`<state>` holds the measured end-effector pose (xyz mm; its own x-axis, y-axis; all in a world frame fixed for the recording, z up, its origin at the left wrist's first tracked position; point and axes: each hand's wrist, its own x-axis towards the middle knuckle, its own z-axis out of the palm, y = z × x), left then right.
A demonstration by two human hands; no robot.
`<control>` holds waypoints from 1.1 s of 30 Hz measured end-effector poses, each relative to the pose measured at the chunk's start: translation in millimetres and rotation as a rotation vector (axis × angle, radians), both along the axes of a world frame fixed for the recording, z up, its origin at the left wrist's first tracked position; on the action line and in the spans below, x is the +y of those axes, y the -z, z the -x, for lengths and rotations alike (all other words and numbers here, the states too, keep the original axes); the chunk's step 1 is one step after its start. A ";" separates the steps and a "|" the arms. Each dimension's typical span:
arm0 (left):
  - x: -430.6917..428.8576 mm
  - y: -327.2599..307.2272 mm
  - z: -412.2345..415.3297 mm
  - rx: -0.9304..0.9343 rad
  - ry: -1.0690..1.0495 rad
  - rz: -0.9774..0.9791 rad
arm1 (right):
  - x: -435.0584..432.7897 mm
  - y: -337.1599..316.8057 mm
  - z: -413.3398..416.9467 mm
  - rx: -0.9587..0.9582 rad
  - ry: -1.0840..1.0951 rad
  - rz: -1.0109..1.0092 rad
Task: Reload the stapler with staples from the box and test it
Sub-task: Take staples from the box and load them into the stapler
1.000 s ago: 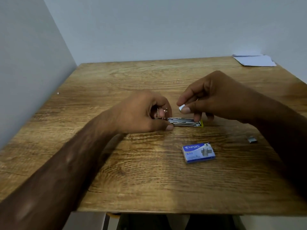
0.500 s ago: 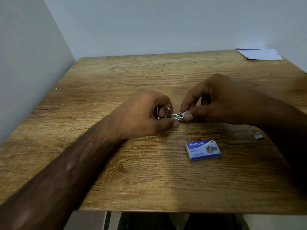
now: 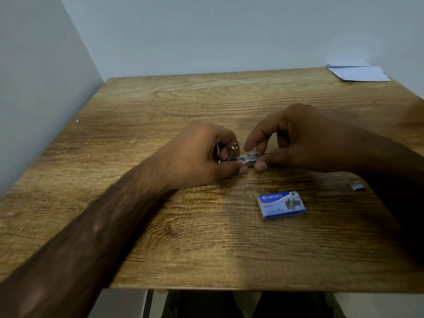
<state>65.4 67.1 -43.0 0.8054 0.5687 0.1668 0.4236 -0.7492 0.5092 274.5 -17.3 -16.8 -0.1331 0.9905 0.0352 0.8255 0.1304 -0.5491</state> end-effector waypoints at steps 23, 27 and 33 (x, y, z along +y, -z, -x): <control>2.5 1.5 0.0 -0.045 0.021 0.045 | -13.0 -9.8 -24.2 -0.013 -0.120 0.059; 2.3 1.7 0.1 -0.059 0.025 0.039 | -14.2 -10.5 -31.9 -0.014 -0.089 0.009; 4.1 3.4 0.0 -0.067 0.033 0.045 | -17.1 -12.5 -37.2 -0.014 -0.074 0.033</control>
<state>65.4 71.2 -46.4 0.8120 0.5498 0.1958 0.3624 -0.7380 0.5692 311.7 -34.4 -4.3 -0.2065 0.9784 0.0004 0.8218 0.1737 -0.5427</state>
